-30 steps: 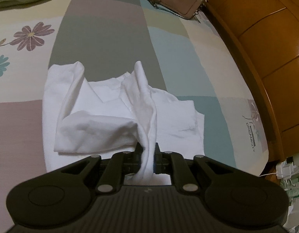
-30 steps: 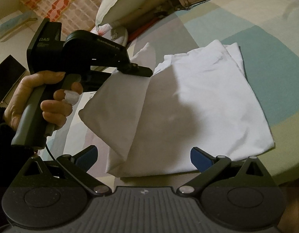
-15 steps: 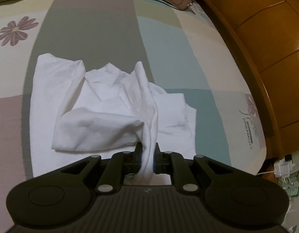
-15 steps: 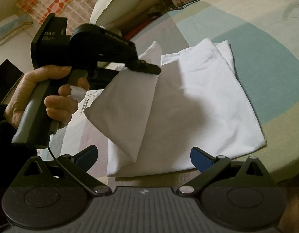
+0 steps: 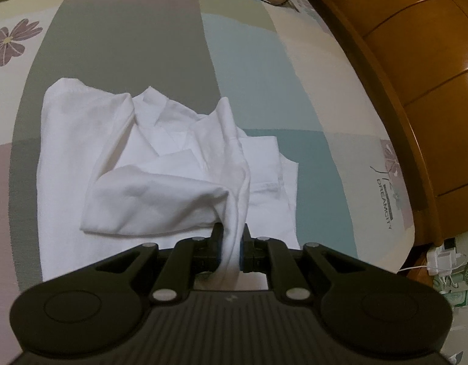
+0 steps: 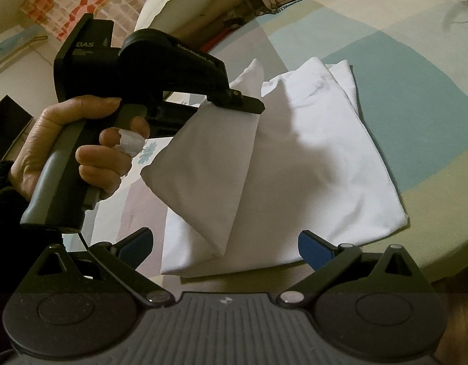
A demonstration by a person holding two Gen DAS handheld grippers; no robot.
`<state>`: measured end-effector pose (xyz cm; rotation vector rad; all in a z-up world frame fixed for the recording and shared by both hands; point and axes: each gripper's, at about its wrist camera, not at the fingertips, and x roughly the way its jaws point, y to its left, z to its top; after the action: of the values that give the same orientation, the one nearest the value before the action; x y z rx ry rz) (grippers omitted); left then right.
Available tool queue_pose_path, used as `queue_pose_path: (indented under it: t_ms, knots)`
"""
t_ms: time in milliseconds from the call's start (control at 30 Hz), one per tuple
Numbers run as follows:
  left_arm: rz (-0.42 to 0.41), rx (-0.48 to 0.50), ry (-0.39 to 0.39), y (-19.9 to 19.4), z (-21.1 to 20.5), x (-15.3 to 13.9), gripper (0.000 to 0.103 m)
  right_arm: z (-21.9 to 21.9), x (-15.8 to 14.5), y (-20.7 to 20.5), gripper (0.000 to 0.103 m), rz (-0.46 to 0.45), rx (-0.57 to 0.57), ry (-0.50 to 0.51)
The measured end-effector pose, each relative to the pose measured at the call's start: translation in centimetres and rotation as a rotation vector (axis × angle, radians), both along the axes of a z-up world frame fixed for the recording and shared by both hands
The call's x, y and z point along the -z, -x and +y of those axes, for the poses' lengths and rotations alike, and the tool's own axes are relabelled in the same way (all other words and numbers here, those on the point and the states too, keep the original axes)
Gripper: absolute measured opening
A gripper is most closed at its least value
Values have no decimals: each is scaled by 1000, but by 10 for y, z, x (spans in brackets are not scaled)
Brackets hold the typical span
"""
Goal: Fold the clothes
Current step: 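Fold the lifted edge over the shirt body and open the left tool, then withdraw both open tools from the folded shirt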
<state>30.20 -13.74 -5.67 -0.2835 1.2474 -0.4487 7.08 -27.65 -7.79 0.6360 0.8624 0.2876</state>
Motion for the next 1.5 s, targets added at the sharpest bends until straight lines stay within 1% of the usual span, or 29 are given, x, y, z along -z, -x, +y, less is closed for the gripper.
queue_pose_path:
  t_ms: [533, 733, 767, 833, 967, 1100, 1300, 1500]
  knots:
    - [0, 23, -10, -1, -4, 0, 8, 2, 1, 1, 103, 13, 2, 13]
    - [-5, 42, -8, 1, -5, -4, 13, 2, -1, 4, 103, 14, 8, 24]
    - [-8, 44, -5, 2, -4, -5, 16, 2, -2, 5, 103, 13, 10, 25]
    - [-12, 47, 8, 3, -4, -8, 19, 2, -2, 6, 103, 13, 12, 27]
    - [-40, 59, 37, 6, -3, -20, 20, 4, -5, 8, 103, 8, 9, 33]
    - [-65, 73, 41, 9, -3, -30, 21, 5, -10, 12, 103, 0, 7, 39]
    - [-88, 72, 24, 15, 6, -37, 21, 5, -15, 13, 103, -10, 13, 47]
    - [-137, 83, -35, 26, 26, -48, 23, 7, -20, 15, 103, -22, 10, 55]
